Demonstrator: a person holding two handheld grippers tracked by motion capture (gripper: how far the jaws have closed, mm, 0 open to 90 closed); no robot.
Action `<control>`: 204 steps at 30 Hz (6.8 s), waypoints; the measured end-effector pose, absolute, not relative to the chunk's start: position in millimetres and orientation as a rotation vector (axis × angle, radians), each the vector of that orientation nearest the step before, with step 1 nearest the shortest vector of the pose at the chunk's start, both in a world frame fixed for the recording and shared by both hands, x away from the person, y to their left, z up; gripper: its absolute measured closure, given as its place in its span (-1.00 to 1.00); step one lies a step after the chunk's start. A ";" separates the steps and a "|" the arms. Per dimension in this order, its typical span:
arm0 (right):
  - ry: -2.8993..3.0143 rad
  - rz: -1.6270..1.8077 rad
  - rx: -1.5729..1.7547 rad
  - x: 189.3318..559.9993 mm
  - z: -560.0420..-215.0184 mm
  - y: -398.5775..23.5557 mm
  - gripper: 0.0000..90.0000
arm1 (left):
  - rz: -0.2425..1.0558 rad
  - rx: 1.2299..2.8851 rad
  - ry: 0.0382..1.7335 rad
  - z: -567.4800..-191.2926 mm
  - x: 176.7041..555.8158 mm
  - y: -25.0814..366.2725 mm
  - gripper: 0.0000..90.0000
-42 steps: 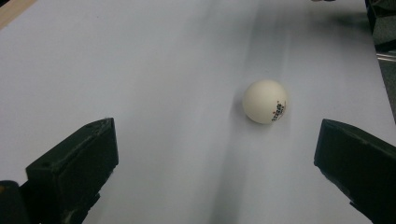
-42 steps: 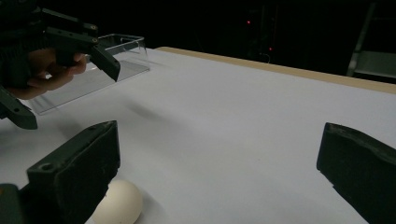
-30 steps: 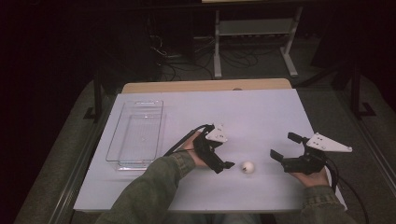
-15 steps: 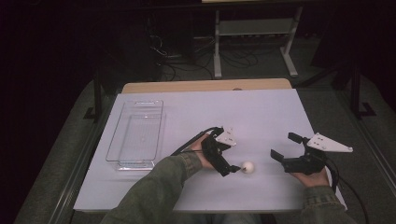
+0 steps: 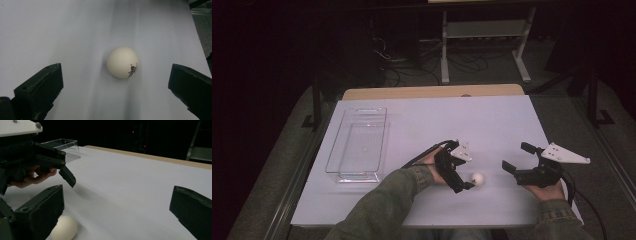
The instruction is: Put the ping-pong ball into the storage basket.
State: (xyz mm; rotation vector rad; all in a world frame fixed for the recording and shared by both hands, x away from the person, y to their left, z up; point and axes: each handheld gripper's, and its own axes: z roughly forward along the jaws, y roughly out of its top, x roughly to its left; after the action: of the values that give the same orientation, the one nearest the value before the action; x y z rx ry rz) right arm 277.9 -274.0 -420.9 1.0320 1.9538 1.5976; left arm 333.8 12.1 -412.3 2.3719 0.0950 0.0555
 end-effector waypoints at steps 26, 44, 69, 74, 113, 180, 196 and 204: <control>1.941 1.607 1.040 273.0 -420.9 -278.1 -1.00 | 0.006 2.349 0.067 -427.1 333.2 -4.4 -1.00; 1.946 1.622 1.031 272.8 -420.7 -278.6 -1.00 | -0.023 2.371 0.084 -435.8 335.6 -11.4 -0.99; 1.943 1.619 1.034 270.7 -420.4 -280.2 -1.00 | -0.023 2.390 0.054 -440.6 335.7 -14.9 -0.46; 1.944 1.619 1.033 270.8 -420.5 -280.1 -1.00 | -0.008 2.379 0.046 -439.9 335.0 -14.9 -0.32; 1.941 1.618 1.037 270.9 -420.3 -280.0 -1.00 | 0.029 2.361 -0.010 -427.2 330.7 -9.5 0.13; 1.969 1.601 1.038 271.5 -421.8 -276.2 -1.00 | 0.165 2.353 0.056 -356.4 322.0 70.6 0.13; 1.976 1.596 1.038 271.5 -421.9 -276.1 -1.00 | 0.190 2.337 0.107 -345.2 323.4 91.8 0.13; 1.982 1.590 1.031 271.6 -422.0 -275.5 -1.00 | 0.223 2.336 0.149 -340.7 325.7 108.3 0.13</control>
State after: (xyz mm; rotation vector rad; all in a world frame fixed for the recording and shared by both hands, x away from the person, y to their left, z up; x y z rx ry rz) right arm 271.6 -275.5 -422.0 1.0310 1.9821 1.5903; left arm 325.7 108.3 -340.7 2.3364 0.1493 0.2233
